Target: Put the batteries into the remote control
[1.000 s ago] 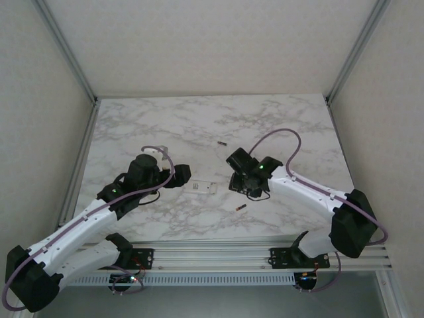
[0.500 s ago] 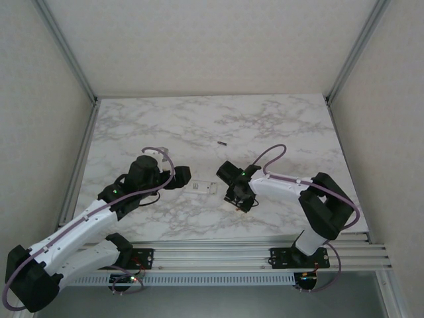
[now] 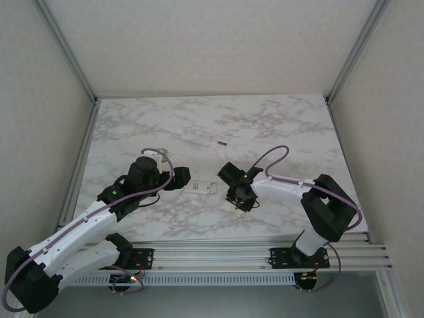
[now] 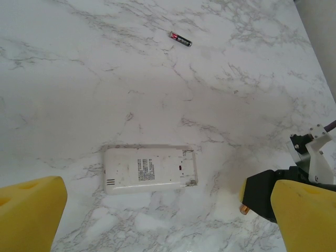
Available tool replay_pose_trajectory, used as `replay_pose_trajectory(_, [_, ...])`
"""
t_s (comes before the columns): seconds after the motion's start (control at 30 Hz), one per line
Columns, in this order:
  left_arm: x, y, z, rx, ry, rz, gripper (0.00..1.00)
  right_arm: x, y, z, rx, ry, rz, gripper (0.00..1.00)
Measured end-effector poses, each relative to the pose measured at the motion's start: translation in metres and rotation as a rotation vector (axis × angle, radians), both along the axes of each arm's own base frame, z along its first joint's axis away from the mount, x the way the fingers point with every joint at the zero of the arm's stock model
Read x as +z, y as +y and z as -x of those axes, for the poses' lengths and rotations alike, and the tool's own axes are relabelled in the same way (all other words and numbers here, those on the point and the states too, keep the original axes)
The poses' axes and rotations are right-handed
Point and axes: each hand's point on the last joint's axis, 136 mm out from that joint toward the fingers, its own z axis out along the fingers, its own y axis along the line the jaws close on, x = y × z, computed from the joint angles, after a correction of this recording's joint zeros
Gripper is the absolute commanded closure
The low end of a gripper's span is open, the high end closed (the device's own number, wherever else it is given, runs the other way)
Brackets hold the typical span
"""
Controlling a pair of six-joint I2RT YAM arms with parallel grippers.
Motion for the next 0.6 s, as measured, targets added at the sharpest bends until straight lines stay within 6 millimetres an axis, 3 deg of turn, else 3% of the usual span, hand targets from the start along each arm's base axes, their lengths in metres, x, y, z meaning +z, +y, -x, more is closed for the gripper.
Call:
replay_pose_trajectory(0.23, [-0.004, -0.001, -0.001, 0.000, 0.010, -0.006, 0.00, -0.011, -0.019, 0.020, 0.005, 0.046, 0.041, 0.63])
replay_pose_trajectory(0.37, [-0.007, -0.002, -0.002, -0.003, 0.020, -0.011, 0.01, -0.010, -0.019, 0.019, 0.006, 0.039, 0.033, 0.65])
replay_pose_trajectory(0.6, [-0.007, -0.002, -0.002, -0.001, 0.019, -0.006, 0.00, -0.012, -0.025, 0.022, 0.040, 0.039, 0.059, 0.90])
